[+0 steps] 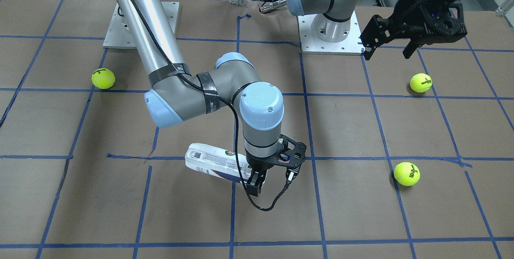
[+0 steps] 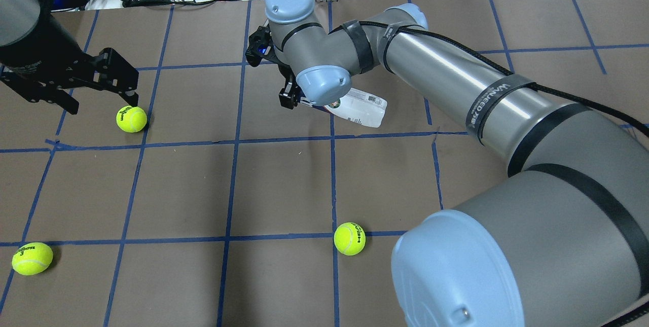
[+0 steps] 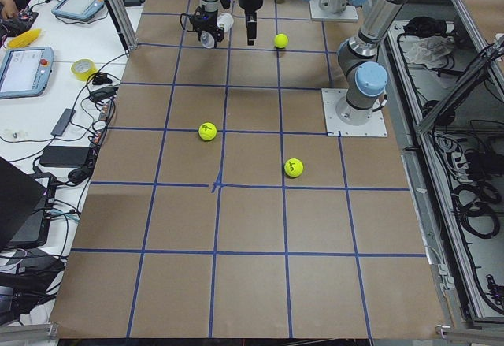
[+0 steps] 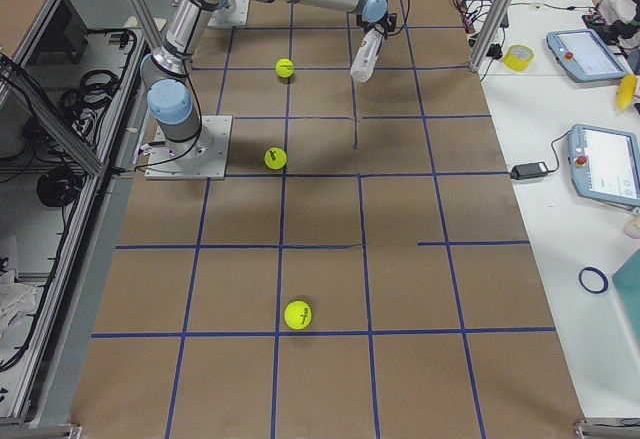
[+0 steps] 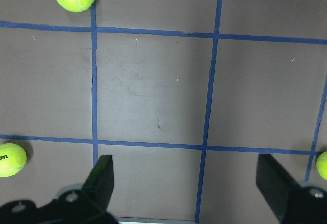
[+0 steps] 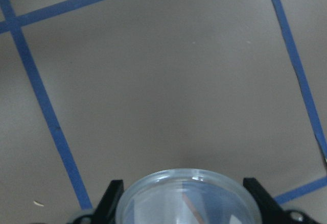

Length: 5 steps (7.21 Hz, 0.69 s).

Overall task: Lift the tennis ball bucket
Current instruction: 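Carry the can toward the table center and tip it sideways with the right gripper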

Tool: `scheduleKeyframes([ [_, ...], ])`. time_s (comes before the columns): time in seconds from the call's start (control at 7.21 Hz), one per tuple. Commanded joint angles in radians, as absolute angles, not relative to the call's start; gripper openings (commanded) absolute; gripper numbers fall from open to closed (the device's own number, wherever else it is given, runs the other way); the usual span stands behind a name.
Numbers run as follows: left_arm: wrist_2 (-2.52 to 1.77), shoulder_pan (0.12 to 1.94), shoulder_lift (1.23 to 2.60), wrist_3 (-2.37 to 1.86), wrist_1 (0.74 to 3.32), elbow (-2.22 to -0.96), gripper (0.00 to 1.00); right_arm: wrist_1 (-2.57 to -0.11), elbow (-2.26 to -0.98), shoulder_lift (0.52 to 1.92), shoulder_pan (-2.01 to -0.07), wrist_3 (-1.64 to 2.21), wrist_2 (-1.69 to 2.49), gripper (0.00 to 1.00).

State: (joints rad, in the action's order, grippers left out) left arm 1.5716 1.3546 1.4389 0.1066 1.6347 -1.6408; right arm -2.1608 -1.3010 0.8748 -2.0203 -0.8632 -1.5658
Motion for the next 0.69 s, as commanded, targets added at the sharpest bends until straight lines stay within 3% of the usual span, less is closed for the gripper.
scheduleKeyframes([
  [0.0,1.563,1.266,1.45,0.17,1.629,-1.652,1.0,-2.189,-1.301,0.848,-2.068,-1.078,-1.557,0.02],
  [0.28,1.562,1.23,1.451,0.213,1.628,-1.663,1.0,-2.184,-1.316,0.838,-2.077,-1.083,-1.555,0.06],
  [0.42,1.566,1.23,1.453,0.215,1.631,-1.663,1.0,-2.193,-1.327,0.825,-2.08,-1.08,-1.549,0.29],
  [0.55,1.571,1.23,1.453,0.213,1.637,-1.663,1.0,-2.201,-1.33,0.821,-2.083,-1.08,-1.525,0.97],
])
